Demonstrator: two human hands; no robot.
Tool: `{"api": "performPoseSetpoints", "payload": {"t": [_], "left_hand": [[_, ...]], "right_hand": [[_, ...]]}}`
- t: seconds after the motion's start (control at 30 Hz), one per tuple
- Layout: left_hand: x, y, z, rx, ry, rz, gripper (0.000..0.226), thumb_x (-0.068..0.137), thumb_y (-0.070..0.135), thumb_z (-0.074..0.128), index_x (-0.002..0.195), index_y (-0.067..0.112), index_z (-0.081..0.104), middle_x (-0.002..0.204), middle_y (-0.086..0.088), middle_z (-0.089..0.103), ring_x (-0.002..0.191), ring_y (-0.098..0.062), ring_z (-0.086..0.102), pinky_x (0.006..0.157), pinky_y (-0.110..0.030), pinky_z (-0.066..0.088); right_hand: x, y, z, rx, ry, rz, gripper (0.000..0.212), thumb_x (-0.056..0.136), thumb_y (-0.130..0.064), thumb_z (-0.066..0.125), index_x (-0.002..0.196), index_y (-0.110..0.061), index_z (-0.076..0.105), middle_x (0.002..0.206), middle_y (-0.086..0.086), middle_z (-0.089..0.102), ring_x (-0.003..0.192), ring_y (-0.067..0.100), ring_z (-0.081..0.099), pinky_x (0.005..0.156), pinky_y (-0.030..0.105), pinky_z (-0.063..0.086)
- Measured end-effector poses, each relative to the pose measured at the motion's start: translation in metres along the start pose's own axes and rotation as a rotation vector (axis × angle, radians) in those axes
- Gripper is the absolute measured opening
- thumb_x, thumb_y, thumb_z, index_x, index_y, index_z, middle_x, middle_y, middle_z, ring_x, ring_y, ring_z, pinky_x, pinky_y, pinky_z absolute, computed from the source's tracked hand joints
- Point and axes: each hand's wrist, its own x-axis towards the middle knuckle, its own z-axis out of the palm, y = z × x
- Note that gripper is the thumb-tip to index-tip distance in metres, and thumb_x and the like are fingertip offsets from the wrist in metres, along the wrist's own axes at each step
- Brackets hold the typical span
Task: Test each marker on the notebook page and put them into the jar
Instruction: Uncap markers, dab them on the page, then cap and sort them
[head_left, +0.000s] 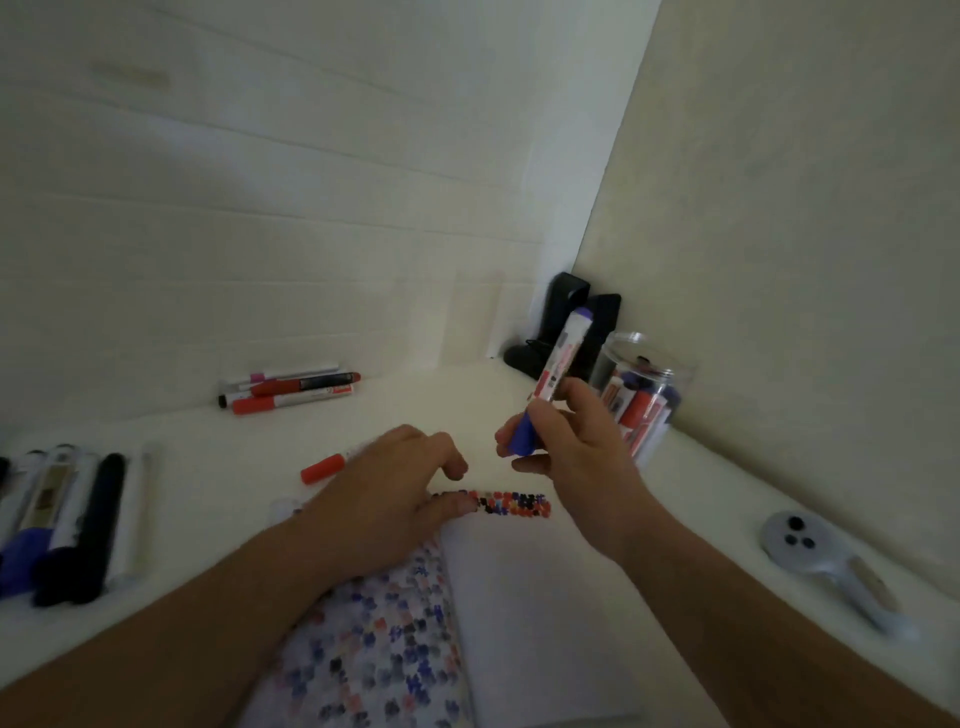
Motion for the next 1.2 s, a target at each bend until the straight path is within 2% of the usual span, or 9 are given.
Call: {"api": "performPoseSetpoints", "payload": {"t": [0.1,0.17,0.27,0.37,0.47,0.57,0.67,1.07,1.2], "left_hand": [[-0.001,-0.002,-0.003,0.018,0.060,0.040,0.026,0.092,0.060,0.051,0.106,0.039,0.056,0.109,0.024,0.057,0.112,-0.001,0.046,0.101,-0.030,0.044],[-0.002,-0.004,-0.002,0.027,0.069,0.048,0.016,0.095,0.054,0.056,0.106,0.043,0.054,0.111,0.028,0.055,0.116,0.002,0.043,0.104,-0.027,0.039],[-0.002,-0.008,0.001,0.008,0.060,0.043,0.018,0.096,0.053,0.057,0.112,0.047,0.052,0.115,0.030,0.052,0.120,0.004,0.040,0.105,-0.022,0.036],[-0.001,-0.008,0.003,0.020,0.055,0.031,0.022,0.097,0.052,0.055,0.118,0.046,0.052,0.119,0.030,0.050,0.123,0.005,0.036,0.102,-0.018,0.031],[0.001,-0.011,0.005,0.042,0.059,0.027,0.024,0.098,0.053,0.053,0.120,0.045,0.053,0.119,0.031,0.049,0.124,0.005,0.035,0.103,-0.017,0.029],[0.001,-0.013,0.006,0.034,0.056,0.021,0.023,0.098,0.054,0.053,0.119,0.047,0.053,0.118,0.031,0.051,0.124,0.004,0.037,0.104,-0.020,0.032],[0.001,-0.014,0.006,0.033,0.040,0.015,0.026,0.098,0.055,0.052,0.121,0.046,0.053,0.119,0.029,0.052,0.124,0.004,0.037,0.107,-0.023,0.034],[0.001,-0.020,0.007,0.028,0.047,0.042,0.027,0.097,0.057,0.049,0.121,0.045,0.054,0.115,0.030,0.052,0.116,0.006,0.040,0.108,-0.019,0.032],[0.001,-0.021,0.008,0.035,0.052,0.048,0.025,0.098,0.056,0.050,0.120,0.045,0.055,0.114,0.030,0.052,0.114,0.007,0.040,0.104,-0.013,0.026]], "right_hand": [[0.010,-0.035,-0.043,-0.149,0.107,-0.149,0.014,0.108,-0.020,0.052,0.115,-0.021,0.064,0.078,-0.001,0.069,0.071,0.016,0.067,0.064,0.025,0.055],[0.020,-0.059,-0.077,-0.243,0.249,-0.223,0.010,0.103,-0.019,0.063,0.110,-0.024,0.066,0.077,0.001,0.071,0.065,0.017,0.067,0.062,0.028,0.056],[0.035,-0.080,-0.123,-0.389,0.424,-0.263,0.008,0.098,-0.022,0.071,0.098,-0.026,0.064,0.082,0.004,0.073,0.068,0.023,0.072,0.067,0.040,0.061],[0.045,-0.084,-0.156,-0.488,0.501,-0.232,0.010,0.097,-0.025,0.071,0.091,-0.031,0.067,0.080,0.000,0.073,0.072,0.025,0.075,0.075,0.050,0.063],[0.051,-0.078,-0.167,-0.625,0.456,-0.204,0.010,0.094,-0.024,0.074,0.096,-0.032,0.069,0.082,-0.001,0.074,0.071,0.018,0.075,0.076,0.052,0.063],[0.056,-0.070,-0.155,-0.734,0.385,-0.200,0.028,0.093,-0.027,0.076,0.115,-0.033,0.060,0.094,-0.005,0.073,0.076,0.012,0.073,0.074,0.039,0.062],[0.063,-0.067,-0.136,-0.735,0.396,-0.234,0.040,0.093,-0.030,0.077,0.122,-0.032,0.049,0.097,-0.009,0.070,0.081,0.009,0.069,0.067,0.024,0.053],[0.082,-0.058,-0.123,-0.730,0.489,-0.235,0.024,0.097,-0.033,0.072,0.105,-0.025,0.051,0.092,-0.003,0.067,0.083,0.017,0.068,0.068,0.024,0.051],[0.077,-0.050,-0.120,-0.802,0.369,-0.164,0.021,0.096,-0.033,0.073,0.103,-0.025,0.054,0.093,-0.008,0.067,0.083,0.009,0.065,0.065,0.019,0.046]]}}
